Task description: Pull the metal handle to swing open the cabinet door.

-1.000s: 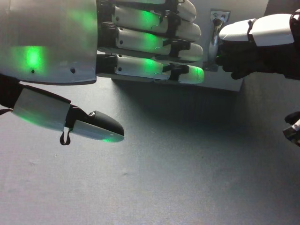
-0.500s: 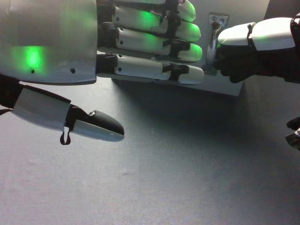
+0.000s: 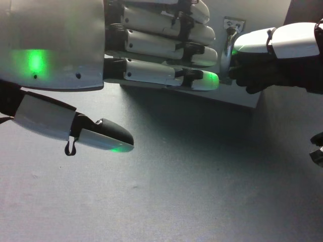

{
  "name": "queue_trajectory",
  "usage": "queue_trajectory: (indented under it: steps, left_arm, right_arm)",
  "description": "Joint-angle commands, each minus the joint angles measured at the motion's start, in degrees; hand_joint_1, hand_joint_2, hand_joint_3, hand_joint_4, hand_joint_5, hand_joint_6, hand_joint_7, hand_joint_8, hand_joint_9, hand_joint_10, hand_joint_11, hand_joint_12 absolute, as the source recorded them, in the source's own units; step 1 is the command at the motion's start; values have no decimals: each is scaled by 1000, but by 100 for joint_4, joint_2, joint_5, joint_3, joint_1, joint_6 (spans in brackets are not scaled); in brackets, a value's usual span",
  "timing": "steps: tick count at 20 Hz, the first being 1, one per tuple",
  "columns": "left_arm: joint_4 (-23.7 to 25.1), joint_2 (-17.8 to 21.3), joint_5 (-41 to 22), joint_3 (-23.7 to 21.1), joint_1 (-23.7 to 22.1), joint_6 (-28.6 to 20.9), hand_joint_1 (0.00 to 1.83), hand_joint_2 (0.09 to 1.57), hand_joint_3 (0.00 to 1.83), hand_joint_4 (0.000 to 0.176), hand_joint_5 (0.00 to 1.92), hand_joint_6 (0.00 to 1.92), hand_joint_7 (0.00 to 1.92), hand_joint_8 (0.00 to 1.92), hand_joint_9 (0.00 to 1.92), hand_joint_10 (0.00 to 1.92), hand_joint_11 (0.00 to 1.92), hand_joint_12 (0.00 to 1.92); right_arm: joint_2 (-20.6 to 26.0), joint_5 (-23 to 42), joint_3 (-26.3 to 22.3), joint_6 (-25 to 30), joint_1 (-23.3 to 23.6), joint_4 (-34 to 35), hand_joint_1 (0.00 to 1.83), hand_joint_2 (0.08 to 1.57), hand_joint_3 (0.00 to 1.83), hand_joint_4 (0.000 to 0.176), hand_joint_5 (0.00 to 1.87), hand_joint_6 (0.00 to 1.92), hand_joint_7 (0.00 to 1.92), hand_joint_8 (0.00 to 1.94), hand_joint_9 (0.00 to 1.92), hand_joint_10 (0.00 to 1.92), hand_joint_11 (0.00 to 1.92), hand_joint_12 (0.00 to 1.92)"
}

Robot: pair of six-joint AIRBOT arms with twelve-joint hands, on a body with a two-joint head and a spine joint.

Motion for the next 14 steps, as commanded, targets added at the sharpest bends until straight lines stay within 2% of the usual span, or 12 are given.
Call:
queue_trajectory:
  steps: [1, 14]
  left_arm:
    - [-574, 43, -145, 8, -44, 48, 0, 1328, 1, 0, 285, 3, 325, 3, 295, 3, 0, 667]
    - [-574, 42, -145, 8, -44, 48, 0, 1329, 2, 0, 282, 0, 324, 0, 295, 2, 0, 654]
  right_arm:
    - [35, 963, -58, 18, 72, 26, 0, 1339, 0, 0, 358, 5, 385, 6, 340, 7, 0, 860]
    - [430, 1074, -172, 17, 35, 26, 0, 1348, 1, 0, 330, 0, 364, 0, 328, 0, 0, 876]
